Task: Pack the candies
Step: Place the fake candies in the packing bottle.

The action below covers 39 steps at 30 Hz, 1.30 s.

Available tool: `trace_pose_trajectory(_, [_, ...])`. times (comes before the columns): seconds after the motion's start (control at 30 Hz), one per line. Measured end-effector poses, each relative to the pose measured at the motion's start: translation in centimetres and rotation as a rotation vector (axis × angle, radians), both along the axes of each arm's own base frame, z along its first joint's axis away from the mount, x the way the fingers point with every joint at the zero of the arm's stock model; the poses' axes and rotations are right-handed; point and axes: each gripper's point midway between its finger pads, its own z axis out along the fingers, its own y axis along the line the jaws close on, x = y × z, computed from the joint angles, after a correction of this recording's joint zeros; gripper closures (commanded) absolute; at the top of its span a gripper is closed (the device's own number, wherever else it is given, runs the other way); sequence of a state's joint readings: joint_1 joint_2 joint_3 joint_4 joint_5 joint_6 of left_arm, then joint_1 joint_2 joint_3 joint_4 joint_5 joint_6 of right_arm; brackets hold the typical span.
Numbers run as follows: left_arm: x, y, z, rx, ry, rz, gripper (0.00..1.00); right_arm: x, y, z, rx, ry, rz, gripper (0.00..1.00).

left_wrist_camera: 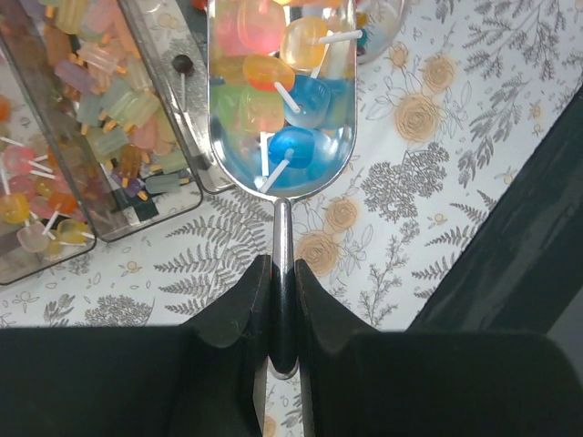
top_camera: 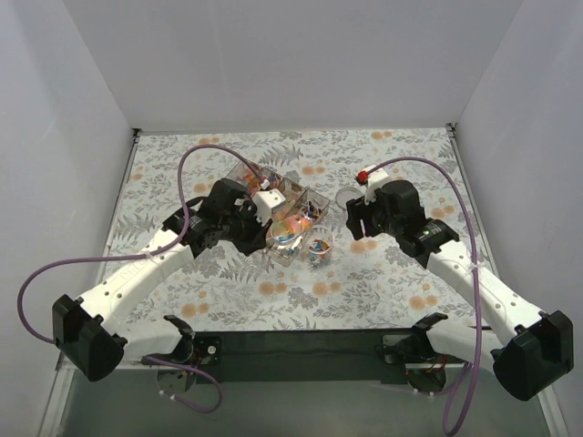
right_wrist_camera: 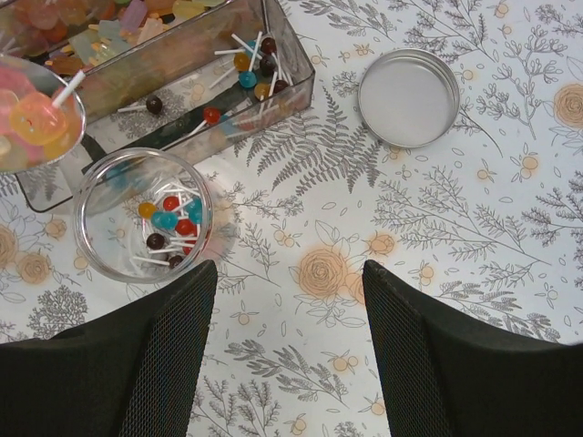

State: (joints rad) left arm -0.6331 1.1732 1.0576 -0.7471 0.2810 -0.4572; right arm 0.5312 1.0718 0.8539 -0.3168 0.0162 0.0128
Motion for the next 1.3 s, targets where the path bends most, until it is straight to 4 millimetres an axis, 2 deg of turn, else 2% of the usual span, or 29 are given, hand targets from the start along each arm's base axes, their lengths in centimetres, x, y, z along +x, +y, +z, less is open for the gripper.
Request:
trace_pose_trajectory(0.3, [-2.5, -1.5, 0.2, 0.078, 0.088, -0.080, 1.00, -0.7, -0.7, -0.6, -0.001, 0.002, -0.020, 0.28])
trace_pose_trajectory(0.5, [-2.5, -2.2, 0.3, 0.136, 0.135, -0.080, 1.00, -1.1, -1.0, -1.2, -0.007, 0.013, -0.020, 0.28])
trace_pose_trajectory(0.77, [-2.5, -2.5, -0.7, 0.243, 0.202, -0.069, 1.00, -1.2, -1.2, -0.8, 0.003, -0.004, -0.026, 0.28])
trace_pose_trajectory(1.1, [-2.3, -4.4, -0.1, 0.325, 0.188, -0.069, 1.00, -1.6, -1.6, -1.7, -0.008, 0.012, -0.030, 0.28])
trace_pose_trajectory(1.3, [-2.4, -4.9, -0.8, 0.400, 0.182, -0.054, 1.00, -1.6, -1.7, -1.7, -0.009, 0.009, -0.030, 0.28])
